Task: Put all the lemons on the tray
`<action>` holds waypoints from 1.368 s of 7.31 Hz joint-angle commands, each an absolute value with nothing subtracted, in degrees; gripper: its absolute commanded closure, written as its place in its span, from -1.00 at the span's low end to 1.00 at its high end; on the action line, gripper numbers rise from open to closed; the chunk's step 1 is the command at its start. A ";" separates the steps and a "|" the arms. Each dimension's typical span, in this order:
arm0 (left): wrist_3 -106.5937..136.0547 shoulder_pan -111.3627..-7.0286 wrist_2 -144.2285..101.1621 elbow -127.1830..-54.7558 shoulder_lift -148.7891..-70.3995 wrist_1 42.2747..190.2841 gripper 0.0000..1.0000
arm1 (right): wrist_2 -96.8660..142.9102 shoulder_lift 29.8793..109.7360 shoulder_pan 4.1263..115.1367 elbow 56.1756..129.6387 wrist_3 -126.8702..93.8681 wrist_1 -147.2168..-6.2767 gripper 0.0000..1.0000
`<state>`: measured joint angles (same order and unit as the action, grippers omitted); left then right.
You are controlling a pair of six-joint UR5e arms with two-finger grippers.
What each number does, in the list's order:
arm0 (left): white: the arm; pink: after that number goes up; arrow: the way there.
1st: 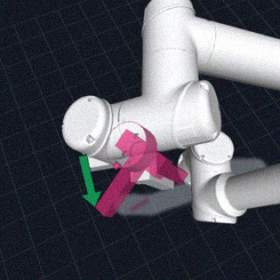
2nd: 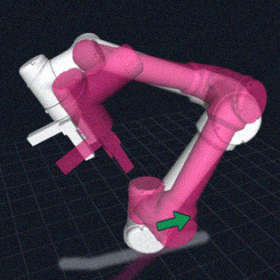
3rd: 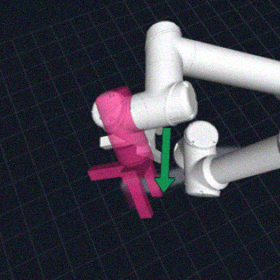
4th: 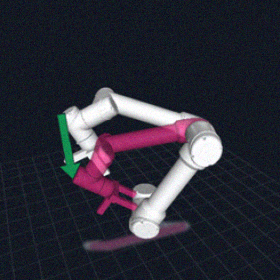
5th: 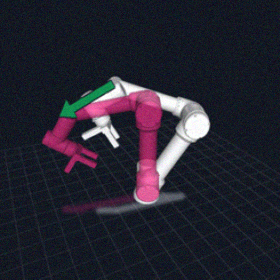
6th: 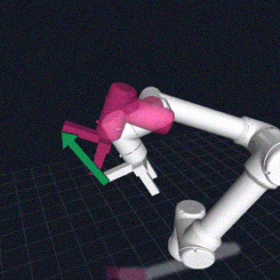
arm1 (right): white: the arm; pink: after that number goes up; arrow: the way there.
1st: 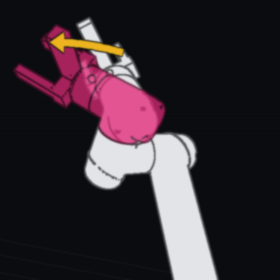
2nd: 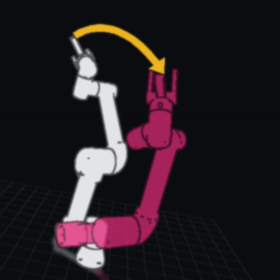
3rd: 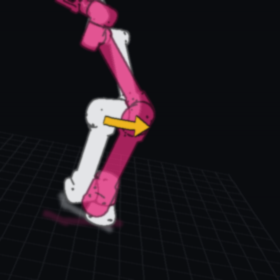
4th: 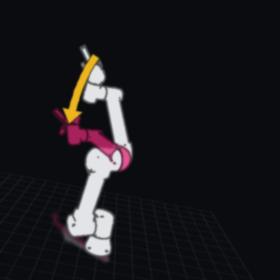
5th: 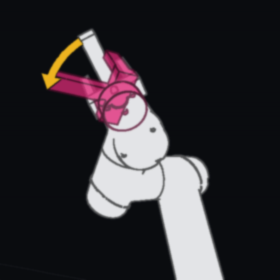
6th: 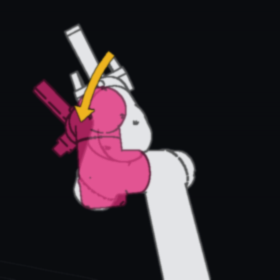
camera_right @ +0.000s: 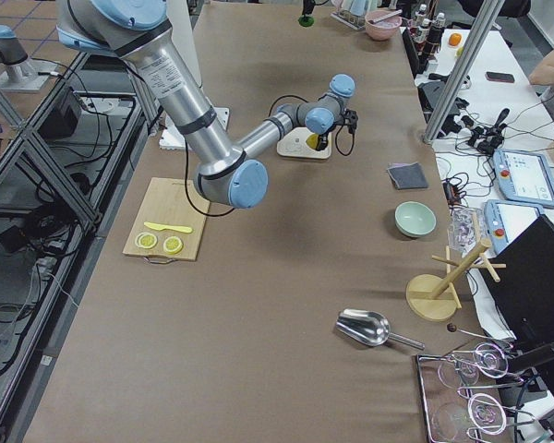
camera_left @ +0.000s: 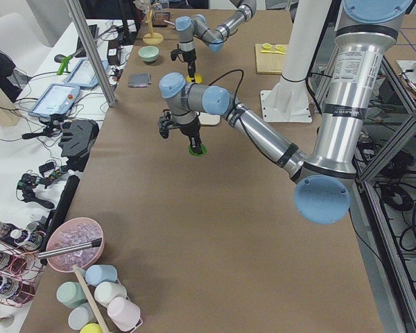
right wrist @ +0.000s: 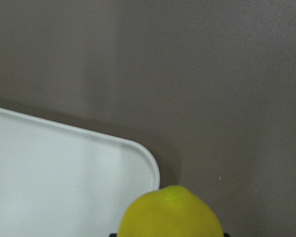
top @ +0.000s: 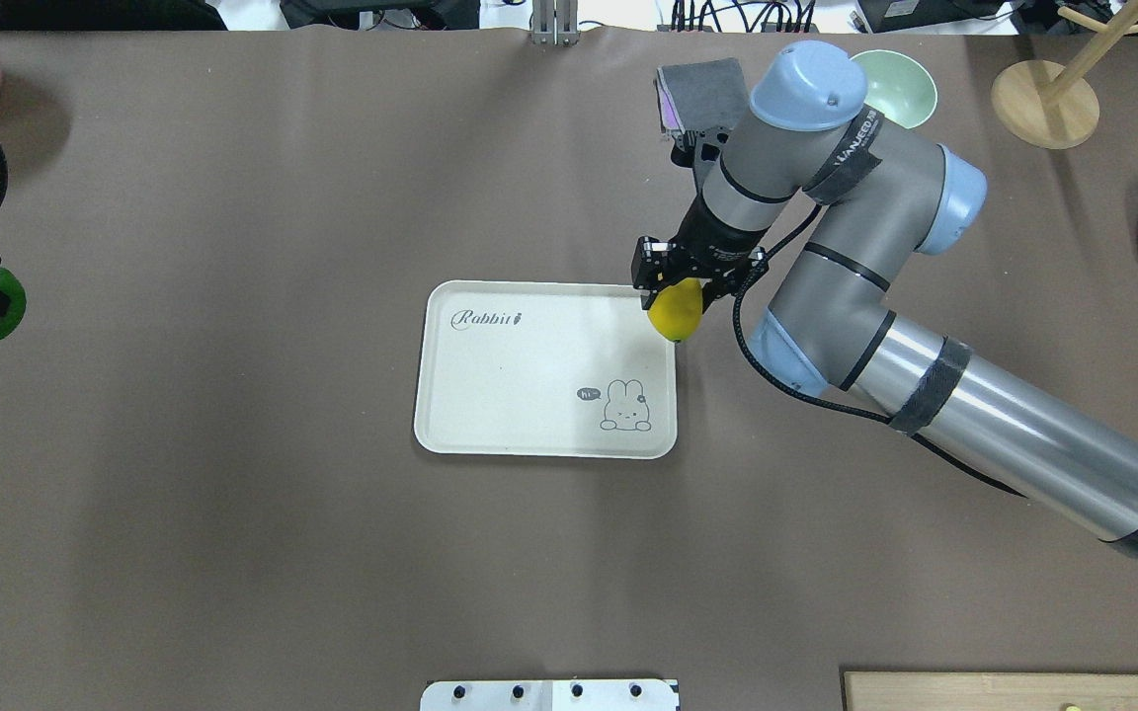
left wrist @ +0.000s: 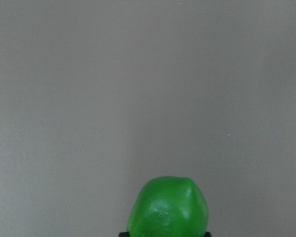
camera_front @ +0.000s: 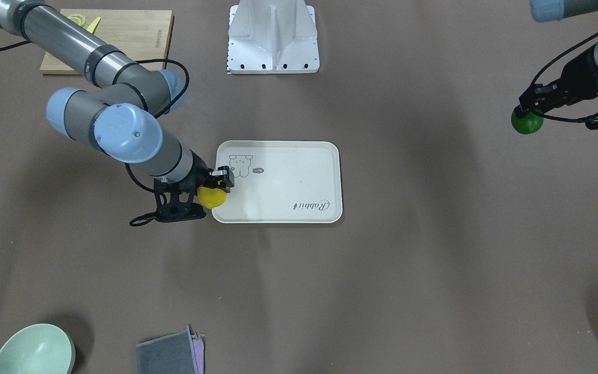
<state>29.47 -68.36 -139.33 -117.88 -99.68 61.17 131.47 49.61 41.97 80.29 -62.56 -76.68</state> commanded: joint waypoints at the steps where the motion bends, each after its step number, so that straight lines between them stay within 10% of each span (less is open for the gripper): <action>1: 29.53 -68.73 -135.64 -120.32 -99.41 59.33 1.00 | 130.87 47.20 39.82 77.97 -64.60 -76.73 1.00; 3: 30.49 -68.56 -135.79 -122.51 -99.93 58.63 1.00 | 129.73 47.46 38.76 77.09 -63.99 -76.47 0.87; 6: 35.92 -66.89 -135.62 -118.66 -106.78 58.88 1.00 | 129.46 47.81 38.58 76.64 -63.90 -76.03 -0.86; 10: 41.56 -60.31 -135.44 -116.47 -111.17 58.97 1.00 | 133.31 48.42 45.77 77.87 -63.99 -76.11 -0.99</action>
